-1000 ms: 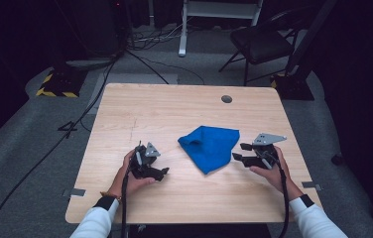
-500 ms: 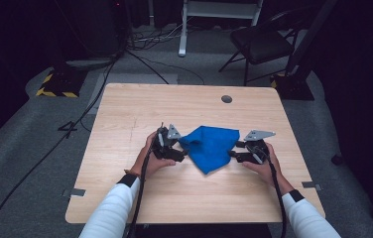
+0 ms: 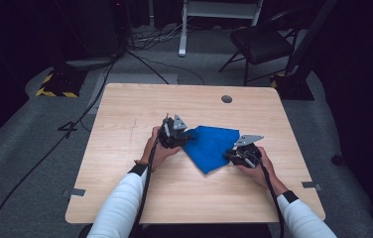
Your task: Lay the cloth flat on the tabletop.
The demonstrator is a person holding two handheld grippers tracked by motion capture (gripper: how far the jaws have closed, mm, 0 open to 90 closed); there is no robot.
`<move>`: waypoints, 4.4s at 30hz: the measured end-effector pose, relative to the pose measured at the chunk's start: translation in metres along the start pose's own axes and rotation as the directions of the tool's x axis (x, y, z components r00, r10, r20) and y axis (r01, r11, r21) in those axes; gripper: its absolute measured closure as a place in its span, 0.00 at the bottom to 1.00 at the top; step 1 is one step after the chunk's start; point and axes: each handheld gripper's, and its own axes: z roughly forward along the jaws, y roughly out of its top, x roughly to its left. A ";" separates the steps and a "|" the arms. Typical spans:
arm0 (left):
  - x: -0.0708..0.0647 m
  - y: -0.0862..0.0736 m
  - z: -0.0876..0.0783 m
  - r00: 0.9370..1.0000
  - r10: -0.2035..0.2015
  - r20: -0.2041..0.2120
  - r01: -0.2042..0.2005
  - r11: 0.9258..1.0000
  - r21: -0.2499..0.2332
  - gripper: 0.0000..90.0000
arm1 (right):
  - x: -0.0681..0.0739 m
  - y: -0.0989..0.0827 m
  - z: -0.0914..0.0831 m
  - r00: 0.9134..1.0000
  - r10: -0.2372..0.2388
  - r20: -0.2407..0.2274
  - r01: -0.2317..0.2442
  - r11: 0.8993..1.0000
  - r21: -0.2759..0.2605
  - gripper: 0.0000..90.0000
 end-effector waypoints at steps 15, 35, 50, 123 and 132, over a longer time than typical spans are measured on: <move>0.046 -0.023 -0.012 0.980 -0.151 -0.131 0.157 0.987 0.037 0.62 | 0.001 -0.005 -0.021 0.999 -0.051 -0.015 0.050 0.999 -0.014 0.98; 0.051 -0.033 -0.037 0.956 -0.193 -0.222 0.205 0.978 0.031 0.28 | -0.009 0.000 -0.020 0.999 -0.004 0.047 0.007 0.999 -0.054 0.67; 0.045 -0.038 -0.044 0.979 -0.112 -0.171 0.125 0.990 0.070 0.26 | -0.012 0.009 -0.011 0.997 0.038 0.071 -0.034 0.997 -0.067 0.54; -0.041 -0.073 -0.089 0.999 0.044 -0.012 -0.042 0.989 0.141 0.24 | 0.125 0.057 -0.004 0.943 -0.285 -0.173 0.250 0.947 -0.201 0.66; -0.051 -0.076 -0.071 0.997 0.068 0.030 -0.073 0.978 0.194 0.24 | 0.087 0.077 0.026 0.980 -0.173 -0.102 0.158 0.978 -0.138 0.56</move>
